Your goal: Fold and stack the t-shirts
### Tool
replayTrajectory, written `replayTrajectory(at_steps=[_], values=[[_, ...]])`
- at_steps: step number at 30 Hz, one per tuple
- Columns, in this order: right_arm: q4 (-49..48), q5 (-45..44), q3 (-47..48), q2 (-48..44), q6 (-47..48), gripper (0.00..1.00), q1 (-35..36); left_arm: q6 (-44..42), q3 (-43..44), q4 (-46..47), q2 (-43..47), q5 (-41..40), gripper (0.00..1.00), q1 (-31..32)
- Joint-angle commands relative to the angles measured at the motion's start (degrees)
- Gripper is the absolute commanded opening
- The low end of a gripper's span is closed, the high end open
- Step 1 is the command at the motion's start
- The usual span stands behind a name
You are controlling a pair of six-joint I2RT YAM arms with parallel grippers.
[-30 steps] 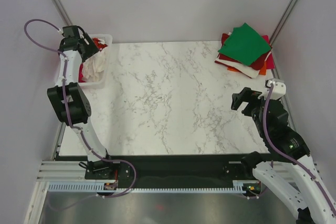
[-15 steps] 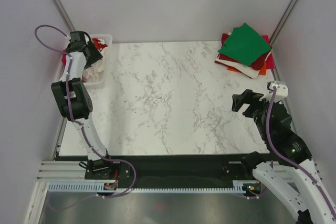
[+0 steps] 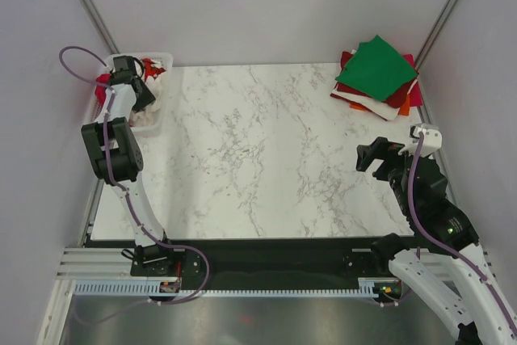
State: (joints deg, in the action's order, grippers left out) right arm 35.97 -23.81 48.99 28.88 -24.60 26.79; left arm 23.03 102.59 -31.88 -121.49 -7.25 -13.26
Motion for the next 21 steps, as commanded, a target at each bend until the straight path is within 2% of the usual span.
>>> replayTrajectory(at_steps=[1,2,3,6,10,13,16,20,21], values=[[-1.2,-0.7,0.1,0.5,0.5,0.98,0.3,1.3,0.0,1.9,-1.5,-1.7,0.44,0.0],[-1.1,-0.7,0.1,0.6,0.4,0.98,0.3,1.3,0.1,2.0,-1.6,-1.6,0.39,0.0],[-1.1,-0.8,0.1,0.6,0.5,0.98,0.3,1.2,0.6,2.0,-1.9,-1.5,0.25,0.0],[-1.0,-1.1,0.1,0.8,0.4,0.98,0.3,0.8,1.8,1.9,-3.0,-1.6,0.02,0.0],[-0.9,-1.5,0.1,0.9,0.3,0.98,0.3,3.1,0.4,2.3,0.7,-6.6,0.02,0.0],[-1.0,-1.8,0.1,1.3,0.2,0.98,0.3,5.3,4.6,2.2,6.1,-4.7,0.02,0.0],[-0.6,-2.0,0.2,2.3,-0.1,0.98,0.3,5.8,16.0,1.9,12.8,1.8,0.02,1.7],[-0.3,-2.7,0.3,3.1,-0.1,0.98,0.3,-1.6,33.3,4.1,23.6,0.0,0.02,11.1],[-0.2,-2.9,0.3,3.2,-0.2,0.98,0.3,-1.8,34.0,6.0,25.8,0.0,0.02,12.1]])
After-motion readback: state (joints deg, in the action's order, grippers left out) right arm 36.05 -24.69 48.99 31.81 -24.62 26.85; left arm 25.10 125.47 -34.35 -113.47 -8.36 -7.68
